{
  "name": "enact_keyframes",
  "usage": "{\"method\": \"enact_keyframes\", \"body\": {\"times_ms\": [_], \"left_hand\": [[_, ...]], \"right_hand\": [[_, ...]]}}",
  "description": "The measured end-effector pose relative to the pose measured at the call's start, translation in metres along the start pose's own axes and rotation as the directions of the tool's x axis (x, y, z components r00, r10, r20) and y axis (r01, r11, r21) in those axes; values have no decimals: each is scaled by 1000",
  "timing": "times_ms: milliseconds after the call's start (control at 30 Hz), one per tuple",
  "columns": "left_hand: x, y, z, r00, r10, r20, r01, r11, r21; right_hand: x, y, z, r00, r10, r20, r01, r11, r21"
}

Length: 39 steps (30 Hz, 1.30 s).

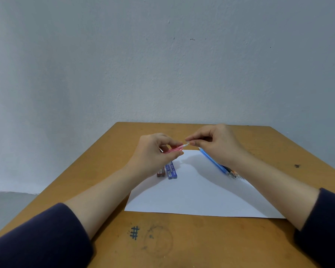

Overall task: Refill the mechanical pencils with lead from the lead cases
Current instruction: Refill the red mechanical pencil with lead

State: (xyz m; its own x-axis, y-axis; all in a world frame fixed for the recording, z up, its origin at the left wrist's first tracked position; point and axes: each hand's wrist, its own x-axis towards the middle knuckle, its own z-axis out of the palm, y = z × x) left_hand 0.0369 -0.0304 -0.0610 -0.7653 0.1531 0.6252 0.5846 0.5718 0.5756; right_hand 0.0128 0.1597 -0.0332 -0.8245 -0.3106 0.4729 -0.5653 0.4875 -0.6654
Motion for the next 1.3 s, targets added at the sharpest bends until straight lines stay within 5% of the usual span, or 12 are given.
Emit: {"method": "enact_keyframes", "body": {"times_ms": [767,1300], "left_hand": [[-1,2,0,1000,22,-18,-22,1000,-16],[-4,10,1,996,-75,-51,65,983,-174]], "right_hand": [[-6,-7,2,995,-96,19,96,995,3],[-9,-10,7,985,172,-14,-154,914,374]]}}
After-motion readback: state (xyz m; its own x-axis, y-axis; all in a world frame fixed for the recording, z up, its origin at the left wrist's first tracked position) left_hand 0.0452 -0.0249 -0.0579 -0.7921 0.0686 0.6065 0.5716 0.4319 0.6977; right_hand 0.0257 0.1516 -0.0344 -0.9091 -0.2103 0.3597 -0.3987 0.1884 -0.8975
